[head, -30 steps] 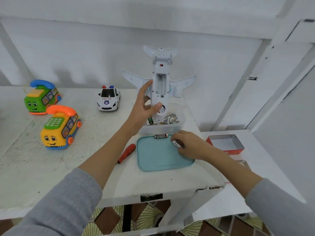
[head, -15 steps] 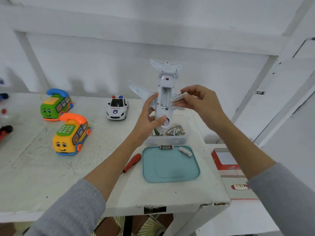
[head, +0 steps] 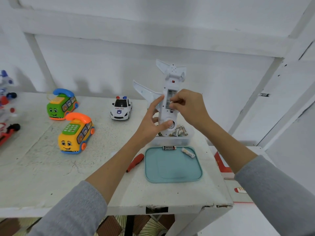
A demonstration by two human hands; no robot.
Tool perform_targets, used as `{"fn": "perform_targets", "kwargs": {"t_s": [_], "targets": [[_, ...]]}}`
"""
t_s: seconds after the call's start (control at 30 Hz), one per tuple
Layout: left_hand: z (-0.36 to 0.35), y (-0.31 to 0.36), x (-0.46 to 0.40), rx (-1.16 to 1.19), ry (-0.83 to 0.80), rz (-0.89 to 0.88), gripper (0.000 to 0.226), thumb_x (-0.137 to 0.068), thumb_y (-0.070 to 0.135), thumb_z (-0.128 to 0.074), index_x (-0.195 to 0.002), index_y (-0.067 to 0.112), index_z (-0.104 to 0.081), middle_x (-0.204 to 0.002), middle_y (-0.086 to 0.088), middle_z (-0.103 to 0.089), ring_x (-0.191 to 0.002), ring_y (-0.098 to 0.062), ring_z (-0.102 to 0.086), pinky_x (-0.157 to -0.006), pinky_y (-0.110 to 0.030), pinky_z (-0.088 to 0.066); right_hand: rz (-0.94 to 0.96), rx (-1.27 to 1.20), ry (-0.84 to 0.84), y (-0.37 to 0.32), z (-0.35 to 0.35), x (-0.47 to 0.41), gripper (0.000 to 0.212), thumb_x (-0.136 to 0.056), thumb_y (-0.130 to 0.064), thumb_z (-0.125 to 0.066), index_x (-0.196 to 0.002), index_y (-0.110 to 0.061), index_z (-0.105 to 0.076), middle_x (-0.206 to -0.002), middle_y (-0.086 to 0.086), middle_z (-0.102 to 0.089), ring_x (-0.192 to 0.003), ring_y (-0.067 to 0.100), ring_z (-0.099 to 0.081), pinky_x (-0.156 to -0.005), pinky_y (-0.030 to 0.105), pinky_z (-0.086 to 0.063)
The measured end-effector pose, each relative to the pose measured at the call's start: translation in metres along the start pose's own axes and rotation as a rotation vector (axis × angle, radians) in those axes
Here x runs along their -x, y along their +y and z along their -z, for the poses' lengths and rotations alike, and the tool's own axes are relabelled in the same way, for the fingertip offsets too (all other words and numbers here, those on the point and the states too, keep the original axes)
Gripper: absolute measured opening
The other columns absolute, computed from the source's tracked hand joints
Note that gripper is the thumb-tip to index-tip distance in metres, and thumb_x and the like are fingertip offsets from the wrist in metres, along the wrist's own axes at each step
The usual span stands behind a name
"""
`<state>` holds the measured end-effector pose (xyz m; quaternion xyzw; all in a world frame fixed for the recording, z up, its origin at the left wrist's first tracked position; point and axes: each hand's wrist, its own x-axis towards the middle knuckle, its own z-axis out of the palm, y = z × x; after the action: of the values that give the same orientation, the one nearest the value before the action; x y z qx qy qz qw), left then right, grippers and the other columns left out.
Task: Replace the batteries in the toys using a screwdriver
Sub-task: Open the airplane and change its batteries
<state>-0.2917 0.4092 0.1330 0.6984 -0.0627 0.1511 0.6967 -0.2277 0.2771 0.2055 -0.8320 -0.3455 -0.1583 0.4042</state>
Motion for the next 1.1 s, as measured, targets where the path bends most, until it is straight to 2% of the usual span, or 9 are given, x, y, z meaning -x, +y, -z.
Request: {"fn": "perform_targets", "kwargs": {"t_s": [0.1, 0.23, 0.37, 0.53, 0.73, 0.83, 0.97, 1.03, 1.1], "targets": [[-0.001, 0.001, 0.001, -0.008, -0.005, 0.001, 0.076, -0.073, 0.027, -0.075, -0.132, 0.053, -0.035, -0.133, -0.001, -0.048, -0.114, -0.025, -0.058, -0.094, -0.038, -0.052, 0.075, 0.031, 0.054, 0.003, -0.003, 0.000, 0.007, -0.066, 0.008, -0.072, -0.071, 0.005, -0.068, -0.077, 0.018, -0.060, -0.066, 0.021, -0.055, -0.062, 0.014, -0.042], [-0.003, 0.001, 0.001, 0.009, 0.006, 0.014, 0.076, -0.074, 0.024, -0.074, -0.131, 0.054, -0.035, -0.132, -0.005, -0.049, -0.110, -0.026, -0.061, -0.089, -0.039, -0.055, 0.165, 0.133, 0.069, 0.011, -0.011, 0.003, 0.006, -0.065, 0.007, -0.071, -0.064, 0.005, -0.066, -0.073, 0.017, -0.054, -0.064, 0.025, -0.051, -0.059, 0.027, -0.044], [-0.003, 0.002, -0.001, 0.024, 0.001, 0.006, 0.078, -0.072, 0.026, -0.076, -0.134, 0.051, -0.035, -0.133, -0.002, -0.049, -0.111, -0.024, -0.060, -0.086, -0.031, -0.054, 0.181, 0.129, 0.071, 0.012, -0.013, 0.004, 0.009, -0.072, 0.005, -0.066, -0.079, 0.005, -0.072, -0.075, 0.019, -0.054, -0.066, 0.020, -0.048, -0.063, 0.006, -0.037], [-0.004, 0.003, -0.003, 0.045, -0.001, -0.014, 0.079, -0.069, 0.033, -0.077, -0.134, 0.050, -0.036, -0.134, -0.006, -0.050, -0.113, -0.026, -0.059, -0.090, -0.035, -0.054, 0.144, 0.152, 0.128, 0.006, -0.012, 0.005, 0.014, -0.076, 0.005, -0.066, -0.089, 0.004, -0.071, -0.082, 0.011, -0.043, -0.071, 0.018, -0.043, -0.061, 0.005, -0.033], [-0.002, 0.000, -0.004, 0.059, -0.003, -0.001, 0.083, -0.067, 0.035, -0.077, -0.139, 0.046, -0.036, -0.135, -0.007, -0.049, -0.106, -0.024, -0.063, -0.085, -0.035, -0.055, 0.075, 0.110, 0.031, 0.008, -0.009, -0.003, 0.013, -0.078, 0.001, -0.068, -0.090, 0.004, -0.072, -0.077, 0.017, -0.051, -0.070, 0.018, -0.047, -0.060, 0.015, -0.037], [-0.003, 0.000, -0.005, 0.064, 0.002, -0.001, 0.080, -0.070, 0.030, -0.078, -0.136, 0.048, -0.038, -0.134, -0.008, -0.049, -0.105, -0.026, -0.063, -0.086, -0.036, -0.055, 0.081, 0.100, 0.063, 0.008, -0.011, -0.003, 0.010, -0.076, 0.003, -0.069, -0.086, 0.005, -0.072, -0.074, 0.020, -0.055, -0.066, 0.021, -0.049, -0.059, 0.023, -0.043], [-0.002, 0.002, -0.006, 0.051, 0.012, -0.002, 0.078, -0.069, 0.030, -0.078, -0.133, 0.051, -0.039, -0.138, -0.007, -0.047, -0.108, -0.032, -0.061, -0.091, -0.041, -0.054, 0.027, 0.087, 0.073, 0.005, -0.013, -0.003, 0.010, -0.079, 0.003, -0.066, -0.087, 0.005, -0.072, -0.072, 0.000, -0.044, -0.067, 0.014, -0.046, -0.060, 0.020, -0.042], [-0.001, 0.003, -0.007, 0.052, 0.012, 0.006, 0.080, -0.066, 0.035, -0.078, -0.133, 0.051, -0.039, -0.139, -0.006, -0.047, -0.106, -0.032, -0.061, -0.090, -0.041, -0.054, -0.026, 0.096, 0.044, 0.005, -0.012, -0.006, 0.010, -0.080, 0.000, -0.066, -0.087, 0.004, -0.072, -0.073, -0.003, -0.040, -0.067, 0.014, -0.046, -0.065, 0.028, -0.046], [-0.003, 0.003, -0.008, 0.043, 0.016, 0.002, 0.080, -0.068, 0.030, -0.079, -0.133, 0.050, -0.039, -0.138, -0.006, -0.048, -0.105, -0.031, -0.062, -0.089, -0.036, -0.055, -0.030, 0.167, 0.022, 0.004, -0.011, -0.008, 0.009, -0.080, -0.002, -0.065, -0.084, 0.002, -0.072, -0.079, 0.003, -0.042, -0.071, 0.024, -0.051, -0.069, 0.040, -0.048]]}}
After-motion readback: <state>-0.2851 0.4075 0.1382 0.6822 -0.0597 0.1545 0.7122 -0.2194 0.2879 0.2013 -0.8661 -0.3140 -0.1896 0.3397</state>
